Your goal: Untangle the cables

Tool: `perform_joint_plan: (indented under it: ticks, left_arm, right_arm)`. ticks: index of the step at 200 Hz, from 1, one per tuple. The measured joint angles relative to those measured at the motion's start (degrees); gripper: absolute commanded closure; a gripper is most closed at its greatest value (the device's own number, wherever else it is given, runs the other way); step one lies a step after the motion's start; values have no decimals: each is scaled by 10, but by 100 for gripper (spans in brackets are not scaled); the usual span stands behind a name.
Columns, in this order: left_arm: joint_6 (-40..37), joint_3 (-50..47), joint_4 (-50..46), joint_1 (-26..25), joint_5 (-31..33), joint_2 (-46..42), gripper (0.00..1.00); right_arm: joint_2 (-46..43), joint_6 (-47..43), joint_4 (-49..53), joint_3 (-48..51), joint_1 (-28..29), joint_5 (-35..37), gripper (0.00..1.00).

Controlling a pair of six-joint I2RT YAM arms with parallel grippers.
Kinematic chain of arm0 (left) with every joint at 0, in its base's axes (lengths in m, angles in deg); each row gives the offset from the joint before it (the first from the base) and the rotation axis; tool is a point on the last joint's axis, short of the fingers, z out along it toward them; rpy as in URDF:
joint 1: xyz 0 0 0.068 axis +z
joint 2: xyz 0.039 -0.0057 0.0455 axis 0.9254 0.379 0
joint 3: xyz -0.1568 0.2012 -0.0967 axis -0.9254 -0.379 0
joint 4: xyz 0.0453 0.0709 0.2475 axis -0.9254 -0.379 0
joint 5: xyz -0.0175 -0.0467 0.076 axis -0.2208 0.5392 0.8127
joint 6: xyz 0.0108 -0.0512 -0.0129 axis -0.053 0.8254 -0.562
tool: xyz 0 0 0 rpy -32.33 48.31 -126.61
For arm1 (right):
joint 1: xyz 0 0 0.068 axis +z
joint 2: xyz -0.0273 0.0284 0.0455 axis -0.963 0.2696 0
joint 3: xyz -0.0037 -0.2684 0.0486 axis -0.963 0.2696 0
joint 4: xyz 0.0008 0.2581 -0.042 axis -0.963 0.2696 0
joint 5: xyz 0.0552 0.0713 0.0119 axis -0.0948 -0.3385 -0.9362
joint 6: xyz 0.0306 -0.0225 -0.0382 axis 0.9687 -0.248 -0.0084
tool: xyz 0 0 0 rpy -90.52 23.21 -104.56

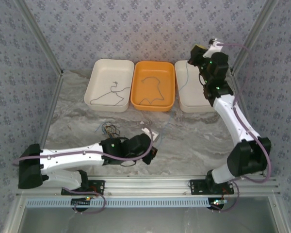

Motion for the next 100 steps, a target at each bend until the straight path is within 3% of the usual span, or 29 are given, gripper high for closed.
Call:
perform_joint_plan:
  ticks: [60,100]
  left_arm:
    - [-1,5,69,226,-96,-17,100]
    - [-10,80,90,334,-190,61,100]
  right_arm:
    - [213,29,-24,-174,45,-35,100]
    - [381,65,-19,-305,59,-38,100]
